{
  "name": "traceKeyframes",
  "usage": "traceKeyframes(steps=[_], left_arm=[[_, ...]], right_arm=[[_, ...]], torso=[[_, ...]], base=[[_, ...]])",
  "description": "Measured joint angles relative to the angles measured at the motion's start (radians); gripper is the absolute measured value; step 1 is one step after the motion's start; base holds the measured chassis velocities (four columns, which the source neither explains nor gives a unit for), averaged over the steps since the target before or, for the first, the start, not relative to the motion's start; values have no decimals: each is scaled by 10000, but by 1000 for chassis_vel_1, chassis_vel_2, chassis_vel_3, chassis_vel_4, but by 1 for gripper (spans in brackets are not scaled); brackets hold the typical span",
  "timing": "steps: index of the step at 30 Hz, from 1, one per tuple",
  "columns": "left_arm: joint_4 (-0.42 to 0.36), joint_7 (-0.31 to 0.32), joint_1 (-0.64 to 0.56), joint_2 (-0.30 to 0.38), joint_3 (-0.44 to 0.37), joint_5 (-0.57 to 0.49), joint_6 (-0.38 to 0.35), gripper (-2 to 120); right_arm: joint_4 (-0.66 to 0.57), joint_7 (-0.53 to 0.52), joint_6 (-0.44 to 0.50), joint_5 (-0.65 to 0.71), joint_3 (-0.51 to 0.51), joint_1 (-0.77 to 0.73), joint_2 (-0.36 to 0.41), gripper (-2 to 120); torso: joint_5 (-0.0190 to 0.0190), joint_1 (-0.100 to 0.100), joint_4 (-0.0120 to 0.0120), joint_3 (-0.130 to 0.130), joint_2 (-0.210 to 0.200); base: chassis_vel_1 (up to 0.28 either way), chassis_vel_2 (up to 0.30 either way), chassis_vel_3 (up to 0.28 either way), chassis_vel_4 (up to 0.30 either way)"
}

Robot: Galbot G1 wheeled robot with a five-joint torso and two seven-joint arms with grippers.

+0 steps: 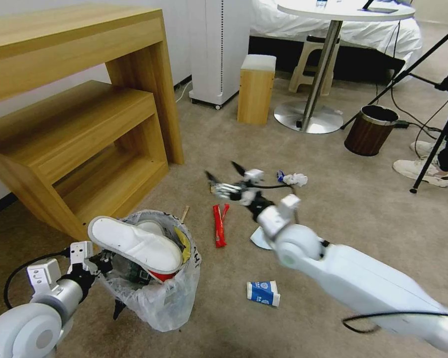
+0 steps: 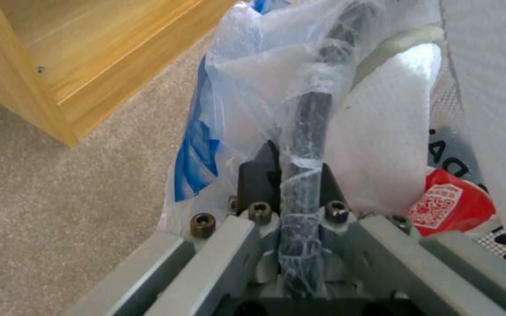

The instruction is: Pick up the trash bin and place the garbage on the floor into it.

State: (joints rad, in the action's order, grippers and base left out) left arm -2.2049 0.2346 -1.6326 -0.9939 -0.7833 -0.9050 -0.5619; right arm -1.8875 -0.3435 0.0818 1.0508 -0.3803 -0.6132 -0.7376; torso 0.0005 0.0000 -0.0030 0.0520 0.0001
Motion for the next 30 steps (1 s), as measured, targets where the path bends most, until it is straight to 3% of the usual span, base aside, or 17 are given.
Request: traceKeyframes(steps=[2, 5, 11, 18, 20, 21, 23, 24, 30], left_arm=[[52, -12, 46, -30, 71, 61, 0, 1], [96, -23, 70, -88, 116, 123, 0, 1], [140, -52, 77, -159, 134, 183, 1, 1], [245, -94, 57, -190, 102, 230, 67, 1], [299, -115, 76, -196, 105, 245, 80, 1], [299, -115, 76, -196, 105, 245, 80, 1], [347, -124, 109, -207, 125, 258, 88, 1], [347, -124, 109, -207, 125, 258, 88, 1], [418, -130, 230, -253, 173, 257, 93, 1]], right_arm=[[-415, -540, -847, 201, 456, -810, 894, 100], [-705, -928, -1384, 366, 635, -1432, 1330, 100], [-846, -1589, -2479, 440, 493, -2133, 1759, 100], [38, -938, -2754, -612, -377, -2118, 1859, 100], [764, 359, -1915, -1990, -839, -1924, 1863, 100], [764, 359, -1915, -1990, -839, -1924, 1863, 100], [1618, 2097, -726, -3405, -1128, -1714, 1943, 100], [1618, 2097, -726, -3405, -1128, -1714, 1943, 100], [3359, 4636, 1502, -5009, -1466, -1638, 2059, 100]], torso=[[-1, 0, -2, 0, 0], [-4, 0, 2, 0, 0], [-5, 0, 5, 0, 0], [-2, 0, 4, 1, 0], [-4, 0, 5, 2, 0], [-4, 0, 5, 2, 0], [-5, 0, 5, 1, 0], [-5, 0, 5, 1, 0], [-4, 0, 3, 1, -1]], base=[[0, 0, 0, 0], [0, 0, 0, 0], [0, 0, 0, 0], [0, 0, 0, 0], [0, 0, 0, 0], [0, 0, 0, 0], [0, 0, 0, 0], [0, 0, 0, 0], [0, 0, 0, 0]])
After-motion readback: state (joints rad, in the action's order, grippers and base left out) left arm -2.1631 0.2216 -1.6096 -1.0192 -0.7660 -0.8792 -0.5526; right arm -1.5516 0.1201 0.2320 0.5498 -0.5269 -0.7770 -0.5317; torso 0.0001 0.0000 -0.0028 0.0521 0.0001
